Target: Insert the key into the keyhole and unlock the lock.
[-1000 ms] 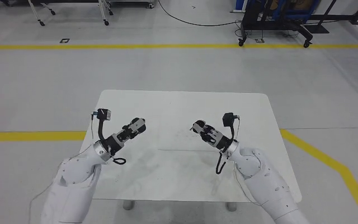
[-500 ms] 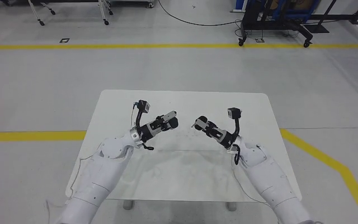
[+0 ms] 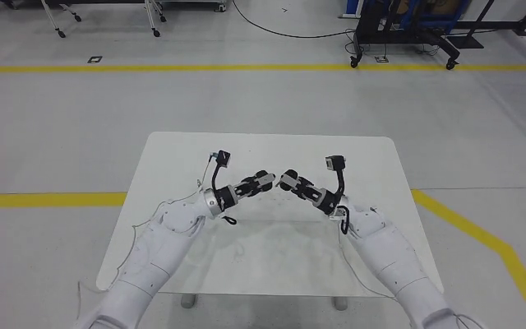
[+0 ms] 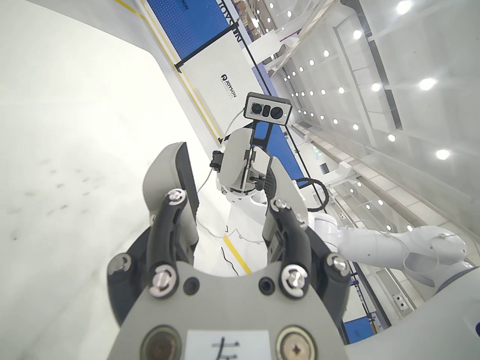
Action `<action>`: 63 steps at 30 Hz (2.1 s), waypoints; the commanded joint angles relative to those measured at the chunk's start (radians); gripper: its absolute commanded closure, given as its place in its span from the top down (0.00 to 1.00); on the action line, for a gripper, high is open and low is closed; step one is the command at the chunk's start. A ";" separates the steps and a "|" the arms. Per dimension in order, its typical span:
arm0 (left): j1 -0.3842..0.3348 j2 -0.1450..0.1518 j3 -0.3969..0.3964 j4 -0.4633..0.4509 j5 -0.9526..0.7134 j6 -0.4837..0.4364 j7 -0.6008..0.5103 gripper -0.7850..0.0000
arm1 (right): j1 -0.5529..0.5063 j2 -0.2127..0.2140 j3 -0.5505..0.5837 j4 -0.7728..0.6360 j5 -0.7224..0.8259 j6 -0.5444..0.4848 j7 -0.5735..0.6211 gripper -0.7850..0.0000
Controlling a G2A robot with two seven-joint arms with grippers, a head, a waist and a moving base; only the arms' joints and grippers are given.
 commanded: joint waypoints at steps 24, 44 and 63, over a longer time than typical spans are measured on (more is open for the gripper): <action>-0.004 -0.013 0.027 0.035 0.030 -0.025 0.011 0.04 | 0.030 -0.010 -0.023 0.057 -0.054 0.014 -0.044 0.00; -0.007 -0.017 0.020 0.054 0.002 -0.048 -0.010 0.00 | 0.030 -0.010 -0.030 0.035 -0.090 0.039 -0.054 0.00; -0.014 -0.016 -0.006 0.085 -0.036 -0.079 -0.024 0.00 | 0.006 0.006 0.005 -0.005 -0.150 0.078 -0.067 0.27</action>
